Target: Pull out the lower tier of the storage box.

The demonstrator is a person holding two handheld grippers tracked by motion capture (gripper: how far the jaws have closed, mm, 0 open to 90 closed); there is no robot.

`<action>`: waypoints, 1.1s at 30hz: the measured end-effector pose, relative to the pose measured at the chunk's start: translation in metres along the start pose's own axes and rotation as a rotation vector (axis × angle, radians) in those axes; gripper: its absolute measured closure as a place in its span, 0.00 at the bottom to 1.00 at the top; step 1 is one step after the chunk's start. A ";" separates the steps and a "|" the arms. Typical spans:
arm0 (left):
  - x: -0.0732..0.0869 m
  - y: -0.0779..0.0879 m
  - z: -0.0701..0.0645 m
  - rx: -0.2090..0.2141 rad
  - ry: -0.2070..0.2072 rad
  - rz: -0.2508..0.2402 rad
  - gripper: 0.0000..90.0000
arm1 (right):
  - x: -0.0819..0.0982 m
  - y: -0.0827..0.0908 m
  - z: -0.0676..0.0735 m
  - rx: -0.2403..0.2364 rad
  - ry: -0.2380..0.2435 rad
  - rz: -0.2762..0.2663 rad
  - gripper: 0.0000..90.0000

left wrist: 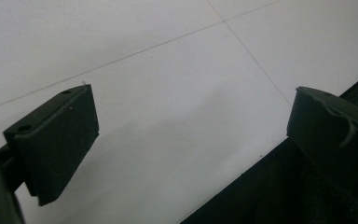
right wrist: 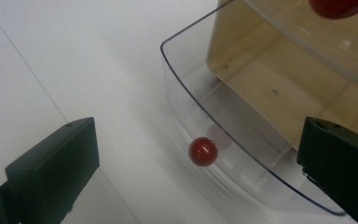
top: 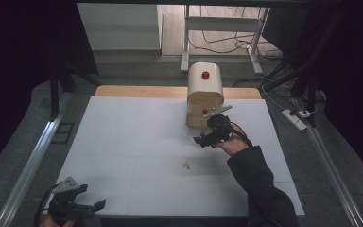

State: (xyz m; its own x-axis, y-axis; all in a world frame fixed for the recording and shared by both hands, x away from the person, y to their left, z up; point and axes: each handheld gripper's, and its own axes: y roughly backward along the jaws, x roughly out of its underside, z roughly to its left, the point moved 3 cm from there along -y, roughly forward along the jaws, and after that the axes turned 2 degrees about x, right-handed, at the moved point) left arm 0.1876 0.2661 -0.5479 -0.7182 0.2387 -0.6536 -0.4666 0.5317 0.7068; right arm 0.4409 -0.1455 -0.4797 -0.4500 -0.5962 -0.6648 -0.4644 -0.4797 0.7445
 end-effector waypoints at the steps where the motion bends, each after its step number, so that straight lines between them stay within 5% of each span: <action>1: 0.000 0.000 0.000 0.000 0.000 0.000 0.02 | 0.000 -0.002 0.000 -0.001 0.005 0.011 0.00; 7: 0.000 0.000 0.000 0.001 0.000 0.000 0.02 | 0.000 -0.011 0.000 -0.007 -0.006 0.038 0.08; 19: 0.000 0.000 0.000 0.001 0.000 0.000 0.02 | 0.002 -0.006 -0.010 0.012 -0.052 0.037 0.63; 33: 0.000 0.000 0.000 -0.001 0.000 0.001 0.03 | 0.015 0.000 -0.002 -0.013 -0.011 0.053 0.71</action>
State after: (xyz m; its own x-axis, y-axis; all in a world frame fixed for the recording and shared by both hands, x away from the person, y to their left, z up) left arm 0.1877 0.2659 -0.5480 -0.7186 0.2398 -0.6528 -0.4660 0.5306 0.7080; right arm 0.4355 -0.1555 -0.4898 -0.4823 -0.6138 -0.6250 -0.4294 -0.4562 0.7794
